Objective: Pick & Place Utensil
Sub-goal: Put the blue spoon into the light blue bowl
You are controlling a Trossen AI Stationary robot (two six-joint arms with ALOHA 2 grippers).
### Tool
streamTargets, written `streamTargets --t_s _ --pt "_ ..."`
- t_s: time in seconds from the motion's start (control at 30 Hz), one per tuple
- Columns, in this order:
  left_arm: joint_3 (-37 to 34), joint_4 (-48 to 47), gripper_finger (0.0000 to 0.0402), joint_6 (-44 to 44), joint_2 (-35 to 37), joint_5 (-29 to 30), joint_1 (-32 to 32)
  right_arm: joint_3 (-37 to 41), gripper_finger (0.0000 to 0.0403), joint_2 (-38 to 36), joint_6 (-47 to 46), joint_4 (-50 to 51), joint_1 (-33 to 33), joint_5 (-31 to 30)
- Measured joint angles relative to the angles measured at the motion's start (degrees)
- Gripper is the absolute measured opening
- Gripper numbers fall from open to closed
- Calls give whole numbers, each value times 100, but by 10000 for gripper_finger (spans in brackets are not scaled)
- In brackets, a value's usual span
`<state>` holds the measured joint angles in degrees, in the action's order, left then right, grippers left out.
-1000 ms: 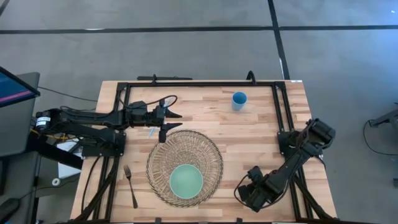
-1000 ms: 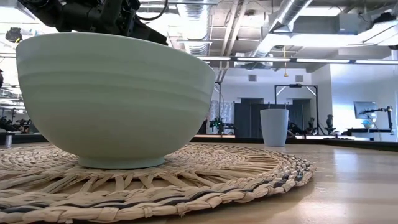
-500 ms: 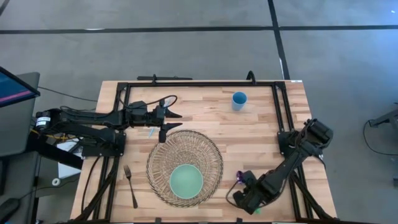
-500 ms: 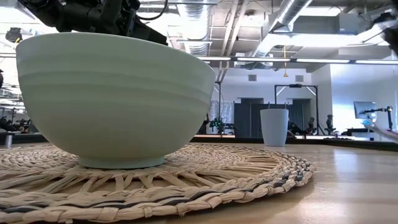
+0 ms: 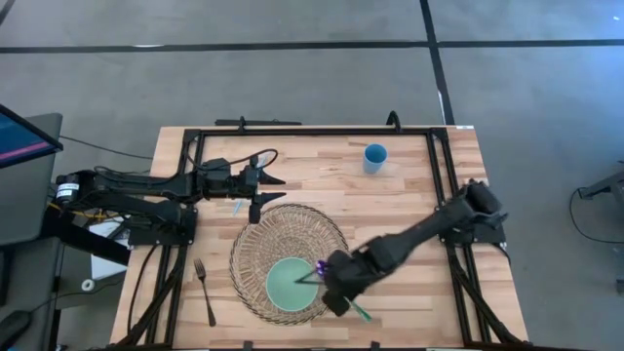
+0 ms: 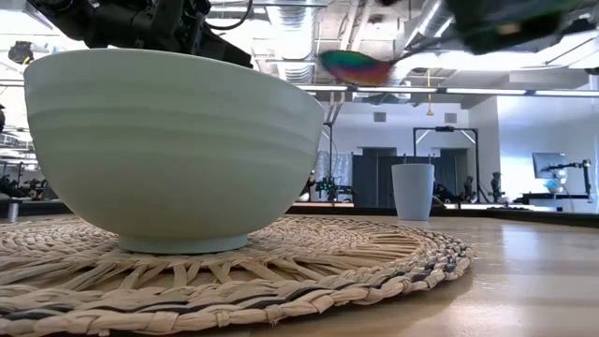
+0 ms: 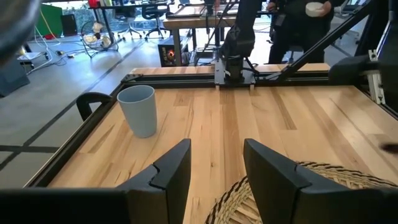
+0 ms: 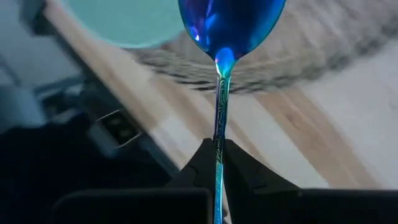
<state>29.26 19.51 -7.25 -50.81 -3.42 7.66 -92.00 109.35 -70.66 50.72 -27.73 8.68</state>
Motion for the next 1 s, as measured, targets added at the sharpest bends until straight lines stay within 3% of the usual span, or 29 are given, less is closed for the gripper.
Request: streamTargets --t_s 0.13,0.3,0.57,0.77,1.0 --pt "0 -11 149 -20 0 0 -2 -781 2 430 676 0 314 648" --pt "0 -17 149 -44 0 0 0 -1545 2 895 885 84 663 1503" --pt "0 -24 149 -44 0 0 0 -1657 3 1509 479 -11 1126 2964" --pt "0 -163 149 6 0 -45 -24 -1670 3 1585 555 -67 1333 3175" --pt "0 -953 149 60 4 -1318 -309 -1629 4 1593 666 -80 1386 2962"
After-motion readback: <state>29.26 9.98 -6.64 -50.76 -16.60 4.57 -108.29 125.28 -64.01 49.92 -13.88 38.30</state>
